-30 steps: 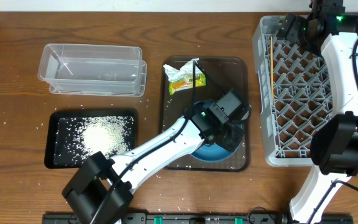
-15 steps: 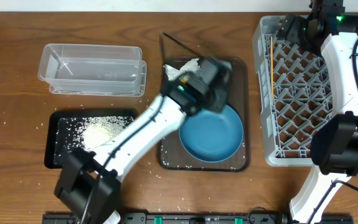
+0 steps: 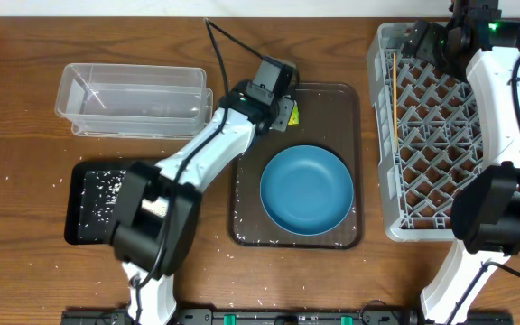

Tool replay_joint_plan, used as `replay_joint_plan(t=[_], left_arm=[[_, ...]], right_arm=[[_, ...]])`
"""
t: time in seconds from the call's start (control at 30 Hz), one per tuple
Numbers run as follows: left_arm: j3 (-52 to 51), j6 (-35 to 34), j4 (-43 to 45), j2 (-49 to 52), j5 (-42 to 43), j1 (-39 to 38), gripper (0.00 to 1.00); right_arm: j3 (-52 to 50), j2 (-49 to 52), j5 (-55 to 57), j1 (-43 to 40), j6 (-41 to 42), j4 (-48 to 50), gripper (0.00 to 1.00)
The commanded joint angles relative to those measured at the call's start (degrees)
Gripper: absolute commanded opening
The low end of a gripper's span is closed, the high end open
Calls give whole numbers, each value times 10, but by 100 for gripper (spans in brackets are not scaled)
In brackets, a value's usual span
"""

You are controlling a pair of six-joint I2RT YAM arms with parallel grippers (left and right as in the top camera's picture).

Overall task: Sort waste into correct bins and load items into the dishwasher rack
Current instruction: 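Reach the left gripper to the white tissue wrapper and grasp it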

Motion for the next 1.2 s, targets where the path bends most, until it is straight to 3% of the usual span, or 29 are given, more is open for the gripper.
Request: replay_joint_plan(t=[0.0, 0.2, 0.37, 0.57, 0.9, 1.17], left_arm=[[3, 10, -2, 30, -16, 1, 50], [3, 9, -6, 45, -16, 0, 50], [3, 9, -7, 45, -16, 0, 36], [3, 10, -7, 44, -16, 1, 37], [3, 10, 40, 1, -93, 2, 41], [1, 9, 47, 43, -68, 9, 43]], right_arm=[[0, 2, 1, -3, 7, -1, 99], [0, 2, 1, -3, 7, -1, 99], [0, 2, 1, -3, 7, -1, 99], [0, 2, 1, -3, 7, -1, 99], [0, 2, 1, -3, 7, -1, 99], [0, 2, 1, -3, 7, -1, 99]])
